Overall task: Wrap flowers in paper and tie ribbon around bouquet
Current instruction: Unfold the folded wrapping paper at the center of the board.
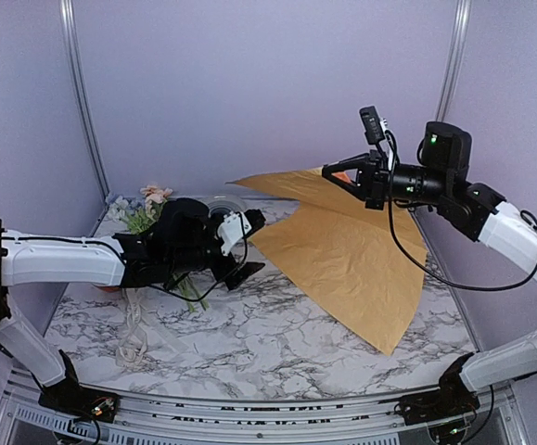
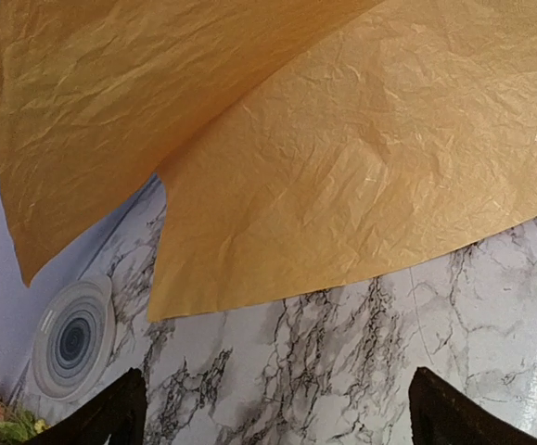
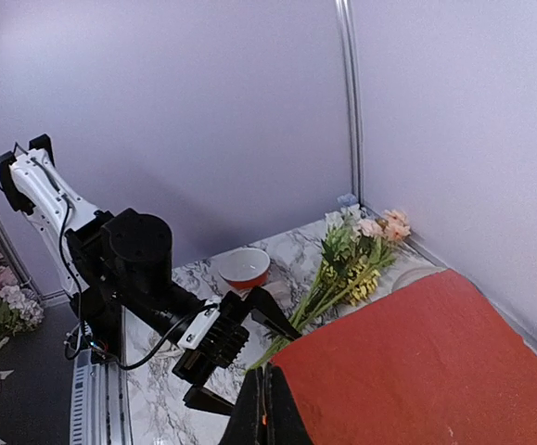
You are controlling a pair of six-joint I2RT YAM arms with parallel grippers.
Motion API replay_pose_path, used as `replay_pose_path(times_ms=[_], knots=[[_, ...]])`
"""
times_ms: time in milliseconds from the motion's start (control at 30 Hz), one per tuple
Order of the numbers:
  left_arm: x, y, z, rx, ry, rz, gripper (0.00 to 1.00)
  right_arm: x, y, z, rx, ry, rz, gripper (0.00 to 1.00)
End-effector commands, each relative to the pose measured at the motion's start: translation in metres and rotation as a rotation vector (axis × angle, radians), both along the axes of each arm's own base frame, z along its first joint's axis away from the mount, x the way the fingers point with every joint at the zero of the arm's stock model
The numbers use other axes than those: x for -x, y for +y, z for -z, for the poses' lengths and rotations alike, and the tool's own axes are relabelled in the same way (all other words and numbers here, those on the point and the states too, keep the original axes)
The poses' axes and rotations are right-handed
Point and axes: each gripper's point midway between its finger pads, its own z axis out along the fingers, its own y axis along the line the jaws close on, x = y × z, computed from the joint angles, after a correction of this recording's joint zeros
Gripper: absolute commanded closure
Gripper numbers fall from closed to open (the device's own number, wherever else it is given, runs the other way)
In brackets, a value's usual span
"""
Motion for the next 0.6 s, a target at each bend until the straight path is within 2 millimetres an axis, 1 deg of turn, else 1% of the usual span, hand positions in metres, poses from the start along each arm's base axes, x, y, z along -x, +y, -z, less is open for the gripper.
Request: replay_pose_path(times_ms=[0,67,167,233,267,367,500,533,567], knots=[[-0.008,0.007,-0.07,0.026,-0.288,0.132,0.01,0.043,0.005,-0.006,0.068,-0.078,-0.214,1.0],[-0.017,0.009,-0.085,0.02,-0.356,0.131,0.01,0.056,0.006,-0.006,0.095,-0.085,-0.257,1.0],[-0.027,0.01,-0.11,0.049,-0.4,0.135,0.01,0.073,0.008,-0.005,0.116,-0.107,-0.303,1.0],[-0.032,0.011,-0.12,0.042,-0.437,0.133,0.01,0.082,0.007,-0.006,0.118,-0.119,-0.326,1.0],[-0.034,0.011,-0.121,0.035,-0.449,0.135,0.01,0.084,0.006,-0.007,0.118,-0.123,-0.329,1.0],[-0.029,0.013,-0.127,0.015,-0.492,0.158,0.01,0.083,0.003,-0.008,0.125,-0.136,-0.303,1.0],[-0.011,0.024,-0.136,0.029,-0.527,0.209,0.01,0.08,0.0,-0.012,0.12,-0.158,-0.26,1.0],[-0.008,0.026,-0.137,0.028,-0.535,0.214,0.01,0.079,-0.001,-0.015,0.115,-0.168,-0.251,1.0],[-0.011,0.029,-0.136,0.02,-0.537,0.201,0.01,0.078,-0.002,-0.019,0.11,-0.178,-0.243,1.0]])
